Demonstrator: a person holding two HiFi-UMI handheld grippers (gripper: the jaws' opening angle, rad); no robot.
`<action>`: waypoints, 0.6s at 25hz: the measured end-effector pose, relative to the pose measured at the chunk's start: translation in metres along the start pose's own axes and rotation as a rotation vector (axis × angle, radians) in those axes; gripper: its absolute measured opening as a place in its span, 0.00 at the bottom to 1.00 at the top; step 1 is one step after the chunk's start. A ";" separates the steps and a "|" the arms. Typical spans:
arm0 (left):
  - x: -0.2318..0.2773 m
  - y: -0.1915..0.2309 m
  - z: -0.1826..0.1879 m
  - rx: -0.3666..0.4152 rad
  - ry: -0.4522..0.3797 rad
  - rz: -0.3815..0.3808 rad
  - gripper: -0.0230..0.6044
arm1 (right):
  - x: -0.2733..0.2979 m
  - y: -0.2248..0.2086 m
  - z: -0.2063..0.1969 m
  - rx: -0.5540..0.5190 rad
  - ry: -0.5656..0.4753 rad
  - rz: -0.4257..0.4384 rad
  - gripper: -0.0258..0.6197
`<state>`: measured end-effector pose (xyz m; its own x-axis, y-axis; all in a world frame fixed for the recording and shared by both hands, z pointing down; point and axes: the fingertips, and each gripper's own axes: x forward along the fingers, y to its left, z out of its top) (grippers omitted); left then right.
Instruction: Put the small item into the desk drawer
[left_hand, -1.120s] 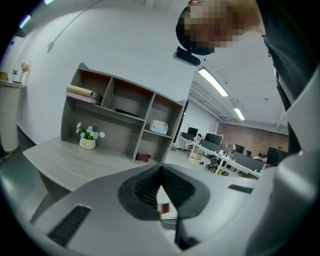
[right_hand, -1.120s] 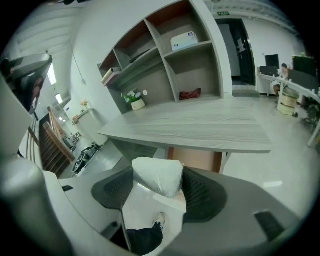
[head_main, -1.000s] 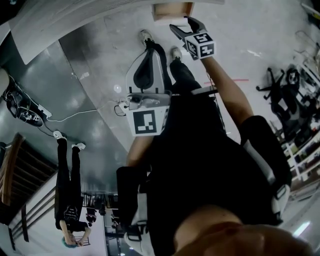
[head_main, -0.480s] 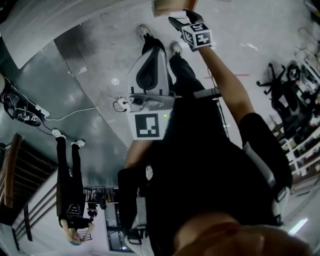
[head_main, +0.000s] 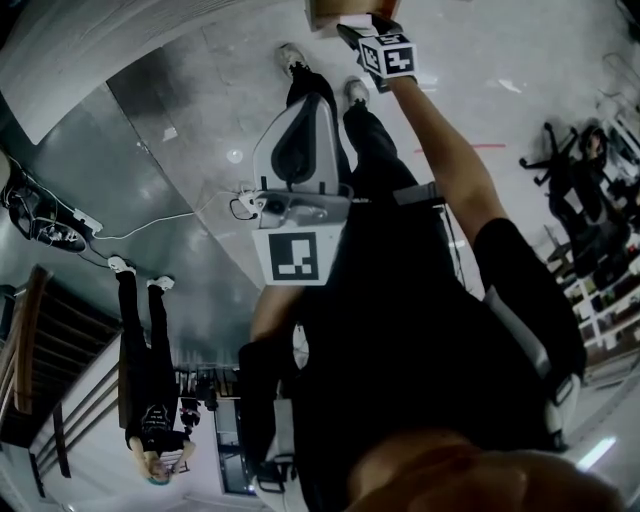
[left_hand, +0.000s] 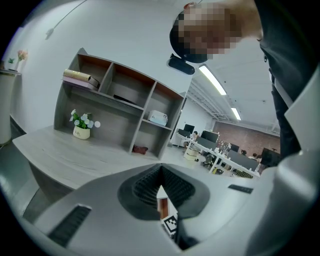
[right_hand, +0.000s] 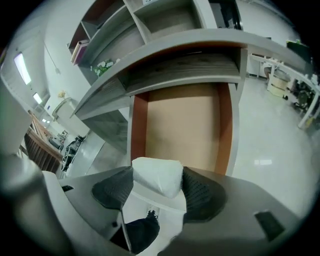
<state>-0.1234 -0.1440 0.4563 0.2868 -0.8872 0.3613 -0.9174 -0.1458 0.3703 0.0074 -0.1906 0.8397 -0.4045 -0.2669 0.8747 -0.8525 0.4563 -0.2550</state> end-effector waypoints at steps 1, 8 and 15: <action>0.001 0.000 -0.001 0.000 0.002 0.001 0.02 | 0.005 -0.002 -0.002 -0.001 0.004 -0.003 0.50; 0.006 0.003 -0.007 -0.005 0.011 -0.002 0.02 | 0.026 -0.012 -0.008 -0.019 0.037 -0.040 0.50; 0.011 0.009 -0.017 -0.007 0.028 -0.002 0.02 | 0.045 -0.015 -0.013 0.005 0.081 -0.041 0.50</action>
<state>-0.1236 -0.1477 0.4776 0.2964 -0.8745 0.3839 -0.9150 -0.1448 0.3766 0.0066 -0.1981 0.8880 -0.3411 -0.2156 0.9150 -0.8697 0.4418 -0.2201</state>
